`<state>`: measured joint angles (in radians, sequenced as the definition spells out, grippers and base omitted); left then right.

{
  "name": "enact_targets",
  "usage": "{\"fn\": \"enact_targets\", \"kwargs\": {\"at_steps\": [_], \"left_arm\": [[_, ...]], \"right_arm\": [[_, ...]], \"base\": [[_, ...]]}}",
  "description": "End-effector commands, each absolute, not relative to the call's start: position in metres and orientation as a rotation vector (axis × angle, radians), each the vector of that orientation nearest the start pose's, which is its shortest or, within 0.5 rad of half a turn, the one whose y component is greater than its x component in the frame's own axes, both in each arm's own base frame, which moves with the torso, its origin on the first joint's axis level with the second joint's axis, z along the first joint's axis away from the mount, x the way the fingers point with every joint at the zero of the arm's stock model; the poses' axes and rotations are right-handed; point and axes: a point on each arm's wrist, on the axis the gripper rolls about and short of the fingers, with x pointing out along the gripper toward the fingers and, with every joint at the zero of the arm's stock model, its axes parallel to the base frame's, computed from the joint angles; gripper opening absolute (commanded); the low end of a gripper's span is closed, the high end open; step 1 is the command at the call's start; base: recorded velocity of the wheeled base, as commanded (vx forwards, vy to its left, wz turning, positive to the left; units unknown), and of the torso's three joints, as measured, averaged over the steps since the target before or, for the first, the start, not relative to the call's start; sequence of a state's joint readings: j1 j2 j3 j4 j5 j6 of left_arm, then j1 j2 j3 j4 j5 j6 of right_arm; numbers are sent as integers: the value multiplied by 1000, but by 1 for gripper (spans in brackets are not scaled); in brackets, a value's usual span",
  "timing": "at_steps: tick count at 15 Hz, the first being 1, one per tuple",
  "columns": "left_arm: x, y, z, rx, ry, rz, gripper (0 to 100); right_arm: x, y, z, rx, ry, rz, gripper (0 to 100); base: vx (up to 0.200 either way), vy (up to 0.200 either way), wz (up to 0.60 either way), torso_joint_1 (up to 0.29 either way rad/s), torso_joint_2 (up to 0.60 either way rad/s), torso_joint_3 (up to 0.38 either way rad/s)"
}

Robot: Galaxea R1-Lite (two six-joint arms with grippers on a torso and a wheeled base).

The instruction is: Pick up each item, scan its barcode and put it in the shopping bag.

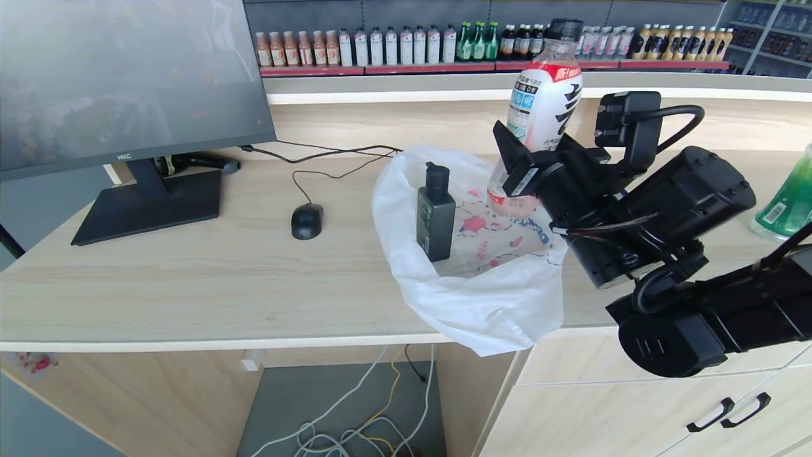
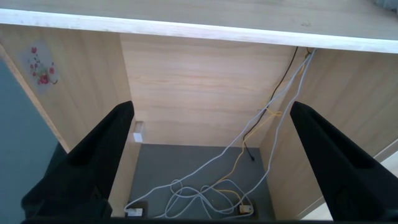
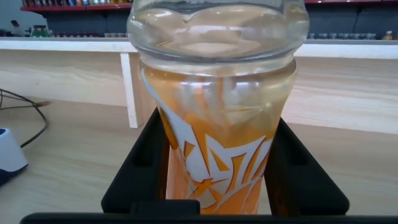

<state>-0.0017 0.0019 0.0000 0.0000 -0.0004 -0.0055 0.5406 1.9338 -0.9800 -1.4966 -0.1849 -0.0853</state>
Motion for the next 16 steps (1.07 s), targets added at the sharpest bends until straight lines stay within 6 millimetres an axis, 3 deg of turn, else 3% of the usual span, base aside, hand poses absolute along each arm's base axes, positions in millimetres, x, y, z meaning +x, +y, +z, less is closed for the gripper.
{"fn": "enact_targets", "kwargs": {"at_steps": [1,16], "left_arm": [[-23,0,76,-6,2,-2,100],[-23,0,76,-6,2,-2,100]], "right_arm": [[326,183,227,100,-508,308,0],[364,194,192,66,-435,294,0]], "base": [[0,0,0,0,0,0],[0,0,0,0,0,0]]}}
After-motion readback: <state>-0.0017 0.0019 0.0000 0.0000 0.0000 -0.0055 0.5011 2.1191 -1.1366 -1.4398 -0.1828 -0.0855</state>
